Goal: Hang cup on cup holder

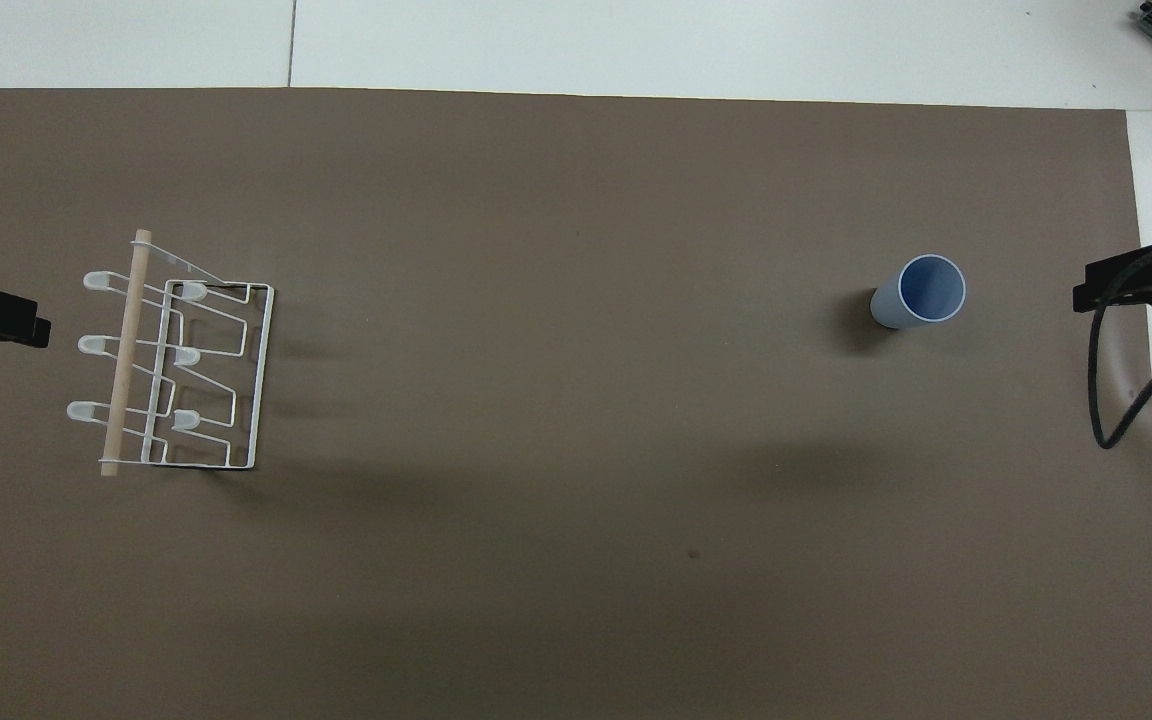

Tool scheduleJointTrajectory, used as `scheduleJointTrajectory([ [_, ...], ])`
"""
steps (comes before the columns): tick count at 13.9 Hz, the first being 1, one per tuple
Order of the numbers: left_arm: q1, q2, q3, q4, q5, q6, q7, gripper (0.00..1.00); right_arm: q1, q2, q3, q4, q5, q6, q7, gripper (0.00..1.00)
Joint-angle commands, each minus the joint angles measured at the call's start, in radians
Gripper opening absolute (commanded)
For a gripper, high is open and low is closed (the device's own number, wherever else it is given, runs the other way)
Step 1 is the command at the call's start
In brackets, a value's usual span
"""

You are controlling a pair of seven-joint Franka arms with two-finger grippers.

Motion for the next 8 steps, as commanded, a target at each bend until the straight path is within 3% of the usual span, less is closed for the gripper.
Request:
scheduleJointTrajectory([
  [1, 0.010, -0.019, -0.001, -0.012, 0.017, -0.005, -0.001, 1.00, -0.004, -0.028, 0.003, -0.035, 0.013, 0.004, 0.029, 1.00],
  [8, 0.010, -0.020, 0.001, -0.012, 0.017, -0.007, -0.001, 1.00, -0.016, -0.028, 0.002, -0.027, 0.007, 0.019, 0.029, 1.00],
])
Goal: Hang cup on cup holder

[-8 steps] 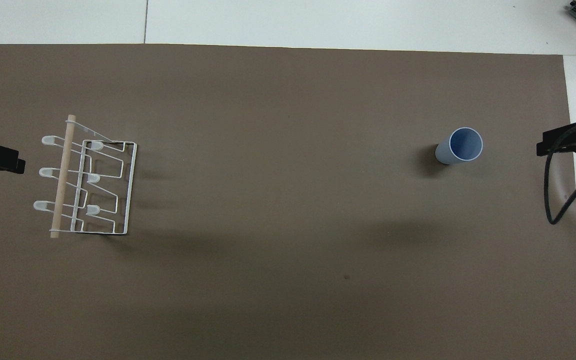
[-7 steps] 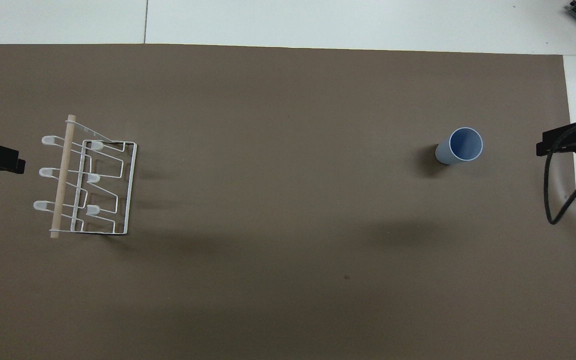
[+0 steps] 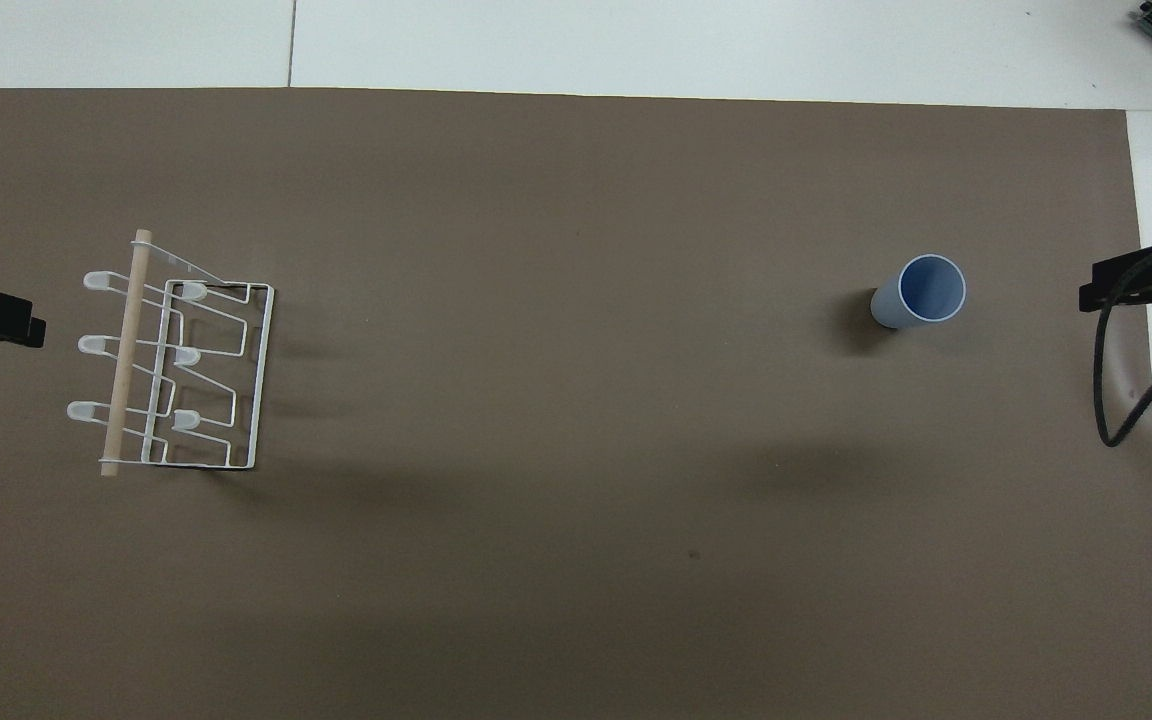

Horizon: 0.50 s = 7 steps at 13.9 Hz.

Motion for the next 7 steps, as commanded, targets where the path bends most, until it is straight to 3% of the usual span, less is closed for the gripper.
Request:
scheduleJointTrajectory([
  [1, 0.010, -0.019, -0.006, -0.012, 0.017, -0.007, 0.000, 1.00, -0.010, -0.025, 0.007, -0.019, 0.018, 0.019, 0.021, 1.00],
  [7, 0.010, -0.019, -0.006, -0.012, 0.017, -0.007, 0.000, 1.00, 0.019, -0.021, 0.019, 0.016, 0.015, 0.098, 0.035, 1.00],
])
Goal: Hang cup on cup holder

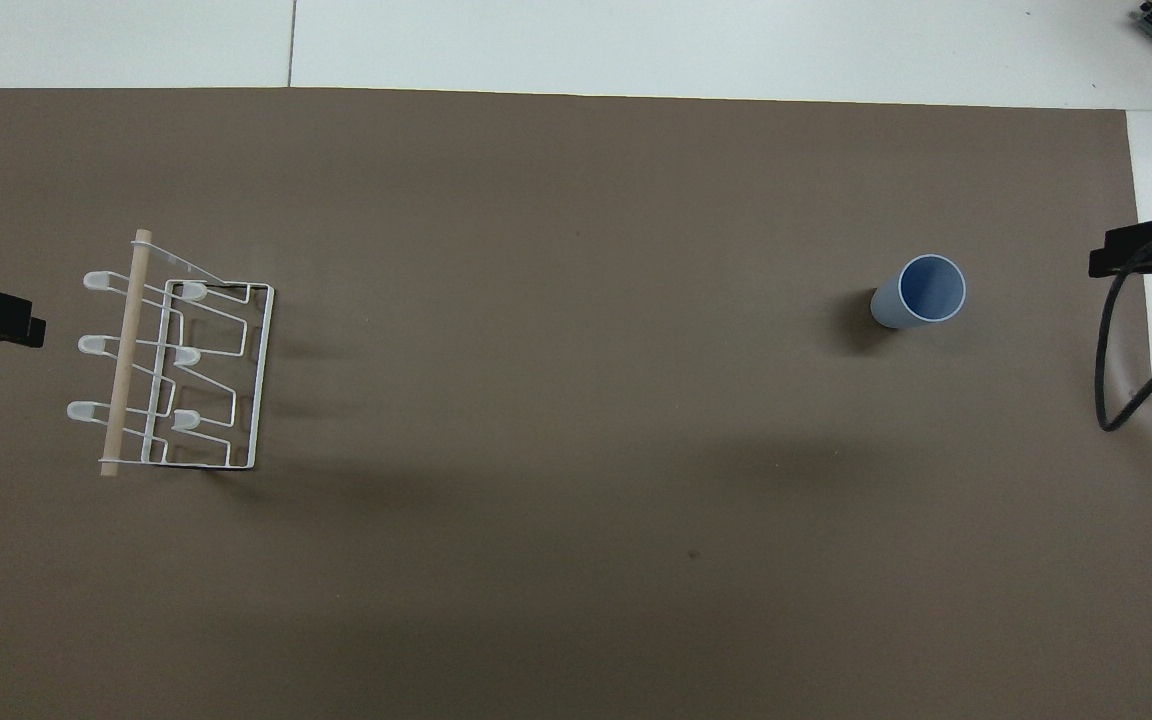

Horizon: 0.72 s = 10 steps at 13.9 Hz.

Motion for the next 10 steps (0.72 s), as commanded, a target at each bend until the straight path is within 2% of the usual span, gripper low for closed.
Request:
scheduleJointTrajectory([
  [1, 0.010, -0.019, -0.006, -0.012, 0.017, -0.008, 0.000, 1.00, 0.025, -0.003, 0.005, -0.001, 0.012, 0.025, 0.022, 1.00],
  [5, 0.010, -0.019, -0.006, -0.012, 0.017, -0.008, 0.000, 1.00, 0.068, 0.017, 0.007, -0.003, 0.015, 0.085, 0.031, 1.00],
  [10, 0.010, -0.019, -0.006, -0.012, 0.017, -0.010, 0.000, 1.00, 0.096, 0.106, 0.008, -0.008, 0.015, 0.201, 0.064, 1.00],
])
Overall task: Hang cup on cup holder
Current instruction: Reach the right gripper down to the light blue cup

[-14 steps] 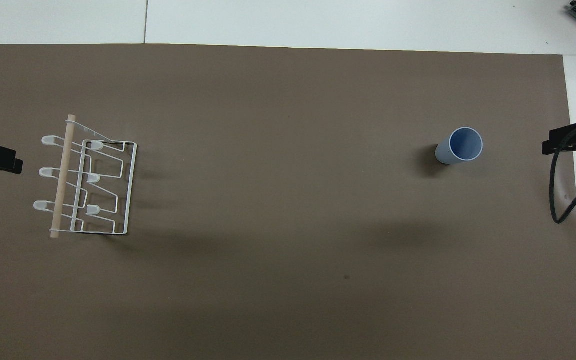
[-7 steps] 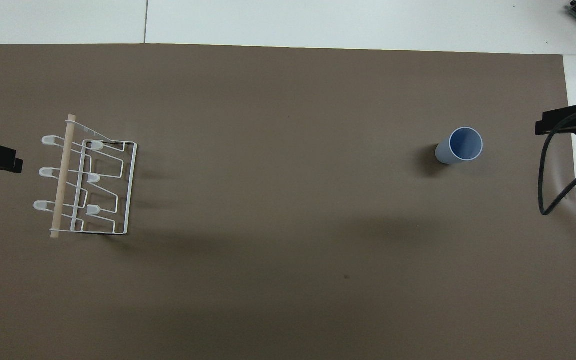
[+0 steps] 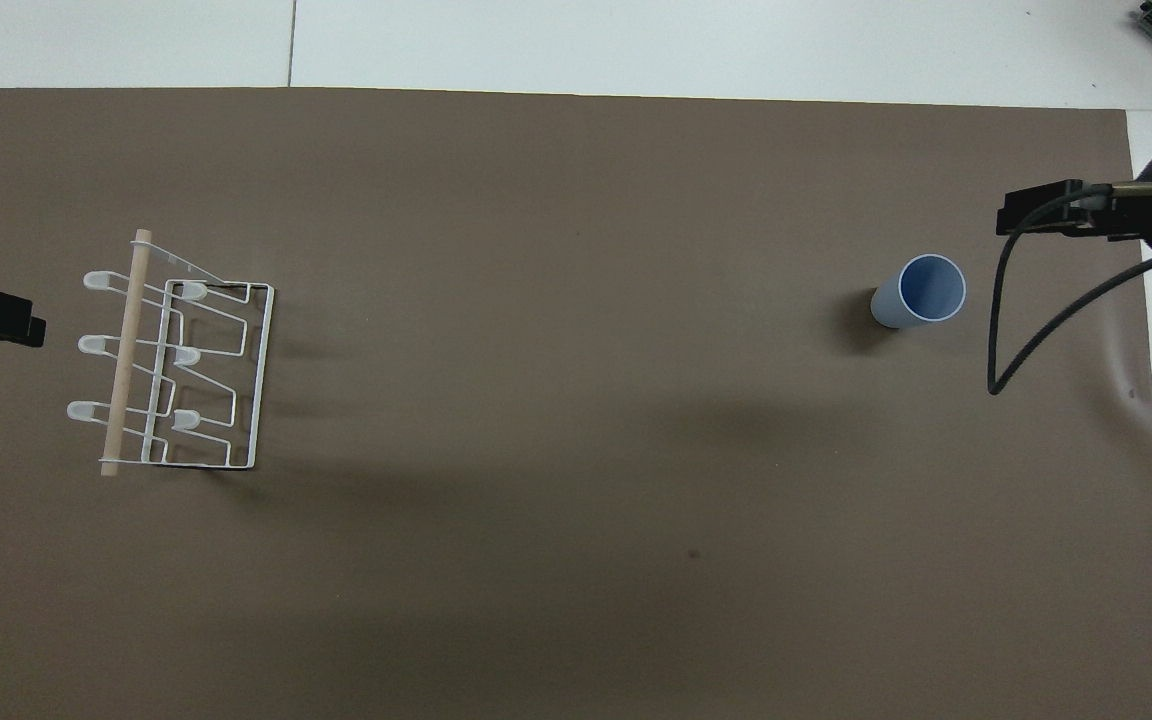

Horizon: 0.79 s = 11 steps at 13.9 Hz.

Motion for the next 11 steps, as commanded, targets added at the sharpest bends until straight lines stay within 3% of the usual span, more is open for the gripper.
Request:
scheduleJointTrajectory([
  [1, 0.010, -0.019, -0.006, -0.012, 0.017, -0.008, 0.000, 1.00, 0.000, 0.062, 0.002, -0.001, 0.015, 0.068, 0.018, 1.00],
  [6, 0.010, -0.019, -0.006, -0.012, 0.017, -0.008, 0.000, 1.00, 0.033, 0.151, 0.002, -0.038, 0.015, 0.148, 0.020, 1.00],
  [11, 0.010, -0.019, -0.006, -0.012, 0.017, -0.010, 0.000, 1.00, 0.038, 0.156, 0.002, -0.174, 0.014, 0.246, 0.014, 1.00],
])
